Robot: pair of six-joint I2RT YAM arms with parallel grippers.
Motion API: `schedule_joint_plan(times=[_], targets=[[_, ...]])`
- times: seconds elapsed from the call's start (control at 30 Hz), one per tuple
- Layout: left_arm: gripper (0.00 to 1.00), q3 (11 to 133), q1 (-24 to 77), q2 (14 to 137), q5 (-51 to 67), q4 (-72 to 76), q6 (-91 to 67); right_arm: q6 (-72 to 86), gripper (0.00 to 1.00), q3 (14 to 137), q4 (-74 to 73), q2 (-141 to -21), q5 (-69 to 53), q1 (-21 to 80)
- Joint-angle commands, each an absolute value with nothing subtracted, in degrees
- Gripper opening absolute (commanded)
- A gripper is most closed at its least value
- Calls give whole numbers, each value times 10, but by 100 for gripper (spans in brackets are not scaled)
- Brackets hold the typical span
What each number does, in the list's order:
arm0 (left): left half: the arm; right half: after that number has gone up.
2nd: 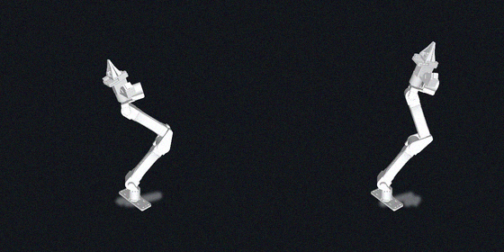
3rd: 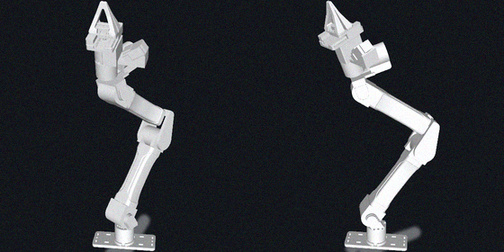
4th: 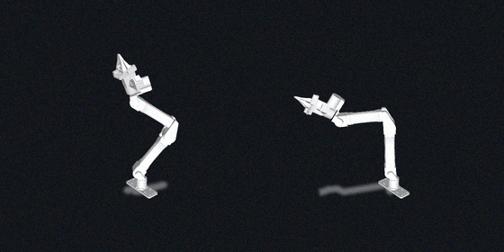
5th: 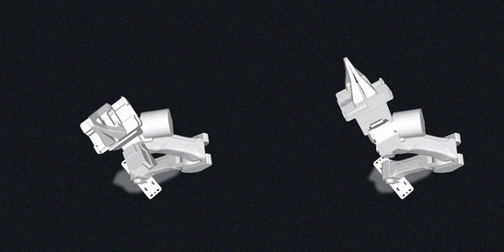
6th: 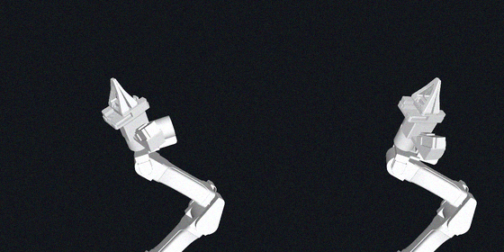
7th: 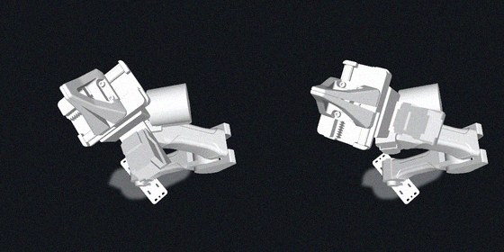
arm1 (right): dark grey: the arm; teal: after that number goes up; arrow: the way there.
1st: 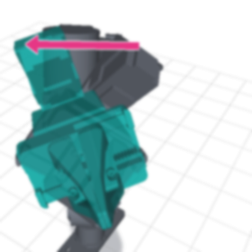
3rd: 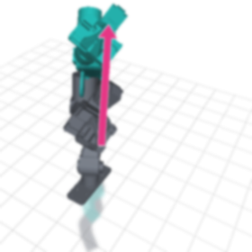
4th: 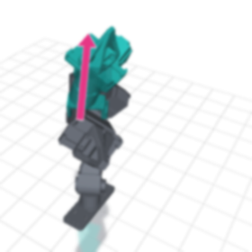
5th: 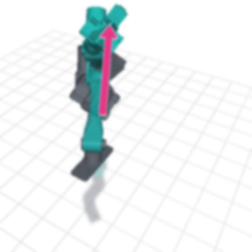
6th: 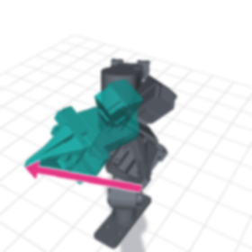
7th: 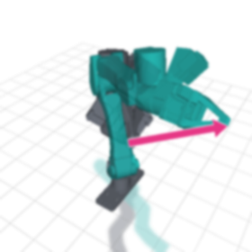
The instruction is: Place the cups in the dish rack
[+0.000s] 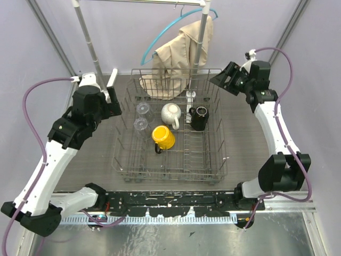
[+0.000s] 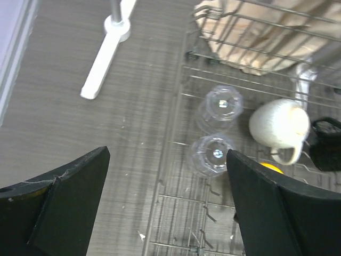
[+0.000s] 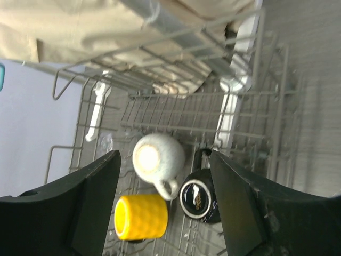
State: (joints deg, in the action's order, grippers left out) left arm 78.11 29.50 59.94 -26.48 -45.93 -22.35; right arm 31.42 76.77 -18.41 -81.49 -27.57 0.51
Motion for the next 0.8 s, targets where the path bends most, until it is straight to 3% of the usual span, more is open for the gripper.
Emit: schedule_joint_plan(times=[0.0,0.13,0.33,0.57,0.77], targets=[[99,757,228,625,-245,-489,-265,254,74,862,-217,-853,-219,-5],[100,709,176,643,-231,-475,-306,246,78,896,-234,-873,-205,-38],[98,644,122,623,-240,-375,-299,214,93,903,-252,-878,-167,-66],[98,644,14,669,-203,-367,-275,212,95,897,-251,-886,-165,-79],[98,624,-3,708,-204,-303,-239,228,95,862,-223,-883,-189,-89]])
